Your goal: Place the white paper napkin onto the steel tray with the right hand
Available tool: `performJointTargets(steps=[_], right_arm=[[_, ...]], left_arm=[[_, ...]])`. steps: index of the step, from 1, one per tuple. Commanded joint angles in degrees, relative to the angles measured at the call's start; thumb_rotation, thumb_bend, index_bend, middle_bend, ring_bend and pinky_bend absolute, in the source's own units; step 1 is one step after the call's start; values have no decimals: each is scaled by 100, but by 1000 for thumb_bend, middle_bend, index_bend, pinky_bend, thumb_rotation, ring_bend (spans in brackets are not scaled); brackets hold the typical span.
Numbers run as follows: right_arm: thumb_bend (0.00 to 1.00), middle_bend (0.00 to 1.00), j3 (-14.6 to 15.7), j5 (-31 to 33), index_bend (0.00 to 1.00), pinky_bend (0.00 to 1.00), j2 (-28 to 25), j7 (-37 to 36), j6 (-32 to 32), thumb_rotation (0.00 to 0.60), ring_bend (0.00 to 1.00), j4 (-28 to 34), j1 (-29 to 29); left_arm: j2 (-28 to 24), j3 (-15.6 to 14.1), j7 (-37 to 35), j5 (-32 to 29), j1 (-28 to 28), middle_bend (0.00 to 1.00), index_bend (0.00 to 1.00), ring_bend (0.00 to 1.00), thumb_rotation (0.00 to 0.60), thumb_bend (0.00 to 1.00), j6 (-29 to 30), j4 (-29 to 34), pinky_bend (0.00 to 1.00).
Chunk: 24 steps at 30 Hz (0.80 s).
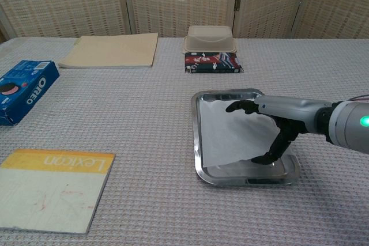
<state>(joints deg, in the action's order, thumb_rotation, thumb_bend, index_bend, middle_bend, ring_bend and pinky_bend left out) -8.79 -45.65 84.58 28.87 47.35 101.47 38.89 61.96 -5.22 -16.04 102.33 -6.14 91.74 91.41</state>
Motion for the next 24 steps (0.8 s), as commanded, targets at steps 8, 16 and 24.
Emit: performJointTargets(steps=[8,16,24], right_arm=[[274,0,203,314,0,0,-138,299,228,600,0,189,361],[272,0,377,504,0,0,-203,229,220,600,0,262,528],[271,0,445,335,0,0,-250,-10,392,600,0,376,494]], left_arm=[[-15,-11,41,-26,-15,0,0,0,600,423,-65,11,0],[-3,-4,116,-45,-14,0,0,0,600,422,-85,15,0],[-13,4,89,-40,-9,0,0,0,600,422,-52,20,0]])
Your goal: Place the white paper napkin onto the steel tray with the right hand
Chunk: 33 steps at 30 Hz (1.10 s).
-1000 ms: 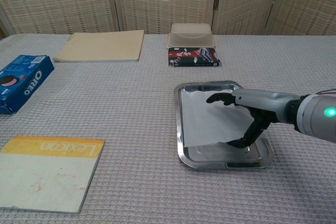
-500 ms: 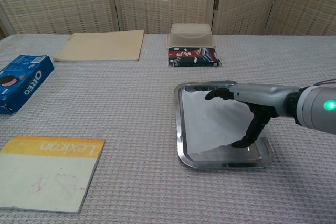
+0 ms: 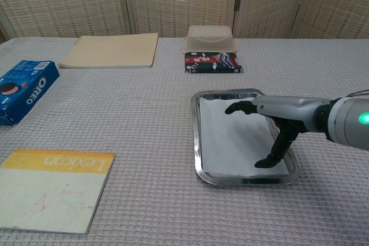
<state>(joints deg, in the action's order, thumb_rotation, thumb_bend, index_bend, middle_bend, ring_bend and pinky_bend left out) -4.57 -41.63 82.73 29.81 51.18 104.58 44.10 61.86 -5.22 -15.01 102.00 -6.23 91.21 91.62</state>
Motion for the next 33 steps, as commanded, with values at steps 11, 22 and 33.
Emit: performJointTargets(steps=[11,22,33], right_arm=[[271,0,154,-2625,0,0,-279,-1985,686,600,0,59,-1006],[271,0,1086,-4796,0,0,-302,-2760,2940,600,0,-1571,-2456],[270,0,1286,-5394,0,0,-375,-2767,4343,600,0,-2560,-3448]], left_arm=[[39,23,55,-44,-17,0,0,0,600,424,-50,-30,0],[165,138,360,-250,15,0,0,0,600,424,-65,-103,0],[302,167,908,-349,40,0,0,0,600,424,-183,-34,0]])
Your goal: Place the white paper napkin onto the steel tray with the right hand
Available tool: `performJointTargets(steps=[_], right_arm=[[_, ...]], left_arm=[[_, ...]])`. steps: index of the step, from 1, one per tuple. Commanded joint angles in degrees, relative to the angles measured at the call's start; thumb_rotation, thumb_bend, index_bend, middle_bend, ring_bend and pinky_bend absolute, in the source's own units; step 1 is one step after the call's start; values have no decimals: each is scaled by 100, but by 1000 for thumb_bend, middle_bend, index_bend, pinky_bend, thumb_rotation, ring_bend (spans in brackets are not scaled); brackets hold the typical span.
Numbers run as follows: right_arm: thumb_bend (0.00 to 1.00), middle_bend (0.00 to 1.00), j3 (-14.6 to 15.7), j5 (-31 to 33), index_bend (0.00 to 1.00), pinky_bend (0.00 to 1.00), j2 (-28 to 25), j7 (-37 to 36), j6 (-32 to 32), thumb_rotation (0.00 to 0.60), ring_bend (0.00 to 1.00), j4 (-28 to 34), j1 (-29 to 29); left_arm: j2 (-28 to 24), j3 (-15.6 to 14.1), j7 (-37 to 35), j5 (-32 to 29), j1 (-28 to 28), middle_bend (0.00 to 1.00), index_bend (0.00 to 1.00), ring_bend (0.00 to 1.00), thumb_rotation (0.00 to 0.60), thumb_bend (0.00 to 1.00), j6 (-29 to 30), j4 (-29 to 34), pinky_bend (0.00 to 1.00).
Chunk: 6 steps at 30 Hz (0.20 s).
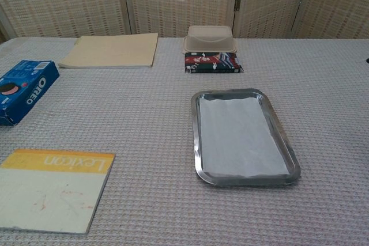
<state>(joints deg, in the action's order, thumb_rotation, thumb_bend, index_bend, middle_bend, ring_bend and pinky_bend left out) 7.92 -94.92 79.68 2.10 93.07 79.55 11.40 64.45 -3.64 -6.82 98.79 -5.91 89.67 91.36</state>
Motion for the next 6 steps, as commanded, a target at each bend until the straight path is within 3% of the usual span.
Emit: performJointTargets(steps=[1,6], right_arm=[[270,0,32,-72,0,0,-114,16,143,600,0,-7,-202],[270,0,-15,-126,0,0,-183,-32,29,600,0,139,-223]], left_arm=[[57,10,146,-43,12,0,0,0,600,424,-46,-7,0],[69,-9,314,-2,72,0,0,0,600,424,30,39,0]])
